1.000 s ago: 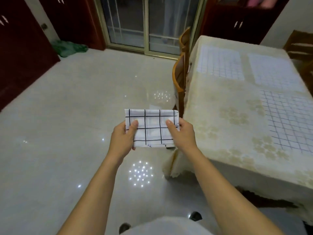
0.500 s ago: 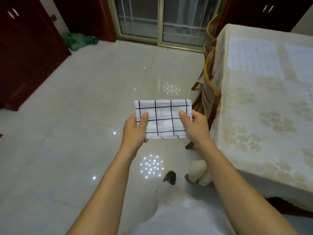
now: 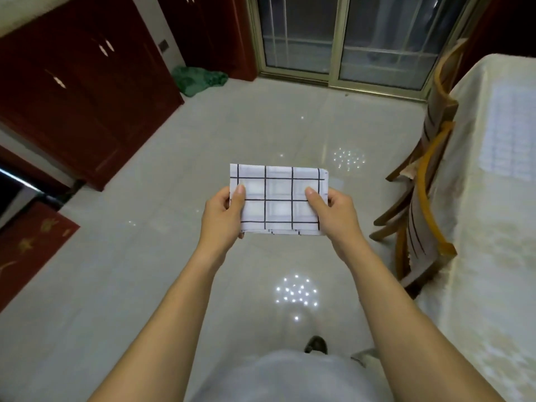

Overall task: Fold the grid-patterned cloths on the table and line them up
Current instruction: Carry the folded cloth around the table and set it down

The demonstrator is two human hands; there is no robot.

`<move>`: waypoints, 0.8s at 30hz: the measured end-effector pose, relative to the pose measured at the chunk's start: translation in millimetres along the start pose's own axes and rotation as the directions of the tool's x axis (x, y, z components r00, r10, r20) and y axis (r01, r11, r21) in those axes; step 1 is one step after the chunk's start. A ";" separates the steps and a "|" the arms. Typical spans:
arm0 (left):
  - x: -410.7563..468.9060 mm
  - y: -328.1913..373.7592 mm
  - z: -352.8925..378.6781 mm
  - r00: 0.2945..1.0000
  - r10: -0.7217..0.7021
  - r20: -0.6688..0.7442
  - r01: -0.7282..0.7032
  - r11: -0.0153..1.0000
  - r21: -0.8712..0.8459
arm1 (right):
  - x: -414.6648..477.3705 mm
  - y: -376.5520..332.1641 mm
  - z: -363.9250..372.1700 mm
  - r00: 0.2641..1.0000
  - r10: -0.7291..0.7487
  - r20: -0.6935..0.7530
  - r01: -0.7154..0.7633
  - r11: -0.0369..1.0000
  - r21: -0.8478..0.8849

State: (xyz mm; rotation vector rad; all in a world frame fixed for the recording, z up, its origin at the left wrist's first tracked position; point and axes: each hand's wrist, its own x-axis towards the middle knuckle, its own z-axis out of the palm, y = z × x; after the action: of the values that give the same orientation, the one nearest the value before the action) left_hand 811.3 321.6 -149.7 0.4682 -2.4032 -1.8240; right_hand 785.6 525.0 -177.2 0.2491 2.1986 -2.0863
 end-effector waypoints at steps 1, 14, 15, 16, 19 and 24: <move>10.0 2.0 7.1 1.000 0.004 0.014 -0.003 1.000 -0.011 | 9.1 -0.1 -2.9 1.000 0.016 0.002 -0.016 1.000 0.011; 218.2 31.2 108.7 0.971 0.015 0.239 0.028 0.984 -0.173 | 194.5 -35.6 -35.2 0.992 0.042 -0.119 -0.053 0.995 -0.087; 239.8 39.1 118.2 0.962 0.024 0.272 0.024 0.984 -0.174 | 210.7 -44.9 -39.9 0.989 0.036 -0.143 -0.050 0.994 -0.096; 260.5 47.0 127.6 0.952 0.036 0.303 0.019 0.984 -0.177 | 226.6 -53.0 -44.8 0.985 0.033 -0.170 -0.051 0.994 -0.100; 315.8 68.7 155.6 0.915 0.080 0.395 0.001 0.980 -0.200 | 268.5 -70.4 -59.3 0.966 0.031 -0.255 -0.061 0.992 -0.109; 372.6 89.5 203.9 0.839 0.107 0.533 -0.006 0.982 -0.188 | 320.3 -78.9 -73.6 0.930 0.072 -0.359 -0.079 0.997 -0.006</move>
State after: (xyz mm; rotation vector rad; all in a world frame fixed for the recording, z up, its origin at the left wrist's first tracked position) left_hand 389.3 422.3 -164.6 -0.1706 -2.4839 -2.3725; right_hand 459.3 610.5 -154.7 0.7579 2.3522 -2.1141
